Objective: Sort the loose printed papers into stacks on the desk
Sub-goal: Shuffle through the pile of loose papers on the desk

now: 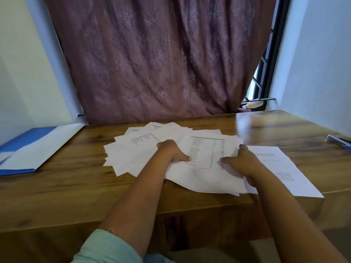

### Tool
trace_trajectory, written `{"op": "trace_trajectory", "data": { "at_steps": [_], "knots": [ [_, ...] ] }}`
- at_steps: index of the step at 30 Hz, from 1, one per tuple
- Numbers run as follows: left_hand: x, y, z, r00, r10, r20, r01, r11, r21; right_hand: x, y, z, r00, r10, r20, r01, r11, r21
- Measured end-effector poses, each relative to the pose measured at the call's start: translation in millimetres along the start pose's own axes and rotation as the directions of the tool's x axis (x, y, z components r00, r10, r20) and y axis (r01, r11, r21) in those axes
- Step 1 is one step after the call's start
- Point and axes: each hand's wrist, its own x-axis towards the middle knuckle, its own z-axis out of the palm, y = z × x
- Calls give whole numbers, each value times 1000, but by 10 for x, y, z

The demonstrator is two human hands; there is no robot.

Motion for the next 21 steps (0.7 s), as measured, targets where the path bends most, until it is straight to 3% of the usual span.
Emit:
{"op": "trace_trajectory", "data": {
  "at_steps": [2, 5, 8, 12, 15, 17, 19, 21],
  "knots": [
    [3, -21, -11, 999, -13, 47, 20, 987, -159, 32, 50, 53, 1000, -4, -8, 4, 999, -45],
    [43, -35, 14, 994, 12, 109, 39, 888, -458, 57, 73, 108, 999, -33, -19, 29, 980, -198],
    [3, -34, 11, 990, 126, 61, -59, 773, -632, 104, 78, 63, 998, -53, -40, 44, 982, -182],
    [-62, -72, -42, 969, 217, -119, -220, 534, -816, 230, 53, -92, 994, -30, -101, 33, 999, 26],
    [-108, -88, -63, 946, 224, -235, -309, 395, -865, 319, -40, -196, 998, -19, 56, 2, 956, 294],
    [-143, -87, -88, 931, 181, -318, -364, 379, -851, 289, -164, -234, 982, -50, 180, -41, 883, 468],
    [-147, -159, -170, 946, 131, -298, -325, 359, -875, 276, -288, -205, 968, -98, 230, -51, 821, 568],
    [-112, -314, -290, 969, 184, -163, -192, 150, -970, 293, -412, -99, 974, -92, 206, -64, 764, 642]
  ]
}}
